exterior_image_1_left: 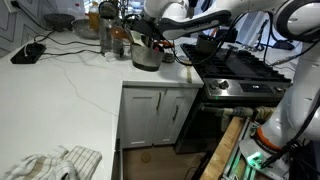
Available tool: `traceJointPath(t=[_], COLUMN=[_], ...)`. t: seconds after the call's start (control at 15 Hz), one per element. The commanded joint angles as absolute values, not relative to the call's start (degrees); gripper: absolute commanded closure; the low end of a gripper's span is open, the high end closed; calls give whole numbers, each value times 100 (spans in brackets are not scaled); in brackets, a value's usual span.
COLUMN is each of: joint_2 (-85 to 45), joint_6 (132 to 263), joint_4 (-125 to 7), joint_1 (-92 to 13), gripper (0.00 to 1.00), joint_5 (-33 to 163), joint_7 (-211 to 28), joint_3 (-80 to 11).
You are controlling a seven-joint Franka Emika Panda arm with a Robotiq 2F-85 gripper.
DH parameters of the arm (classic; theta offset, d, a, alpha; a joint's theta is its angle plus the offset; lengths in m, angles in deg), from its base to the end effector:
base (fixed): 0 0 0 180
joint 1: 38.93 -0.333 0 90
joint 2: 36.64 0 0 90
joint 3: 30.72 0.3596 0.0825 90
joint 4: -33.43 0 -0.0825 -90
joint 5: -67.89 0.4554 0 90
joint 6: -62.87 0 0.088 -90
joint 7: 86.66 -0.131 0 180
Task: Remove the cooking stick from the silver tin and put it on the counter
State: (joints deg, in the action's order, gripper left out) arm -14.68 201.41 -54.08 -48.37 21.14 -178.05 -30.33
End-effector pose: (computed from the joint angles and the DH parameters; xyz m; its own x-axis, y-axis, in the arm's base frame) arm 0.8014 0.1227 0.4960 0.3393 -0.6517 0.6783 -0.6994 -0.6570 -0.2814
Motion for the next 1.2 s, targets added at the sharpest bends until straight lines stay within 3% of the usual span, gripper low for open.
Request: traceJointPath(t=[0.0, 0.2, 0.27, 0.33, 0.93, 1.0, 1.13], joint_2=[-1249, -1168, -1140, -1109, -989, -1002, -1040], joint_6=[19558, 19239, 19164, 19090, 18775, 18755, 18741], joint_4=[-5023, -4866, -4819, -4775, -4616, -4621, -4622], joint_1=[-5123, -5196, -5209, -5219, -5258, -5263, -5278], gripper=[0, 0, 9, 26, 96, 99, 95], joint_5=[1951, 1910, 1902, 1889, 1849, 1830, 1790], joint_7=[-17977, -17962, -17950, -17943, -17878, -17867, -17865], joint_3=[-3299, -3351, -3359, -3369, -3371, -3367, -3356])
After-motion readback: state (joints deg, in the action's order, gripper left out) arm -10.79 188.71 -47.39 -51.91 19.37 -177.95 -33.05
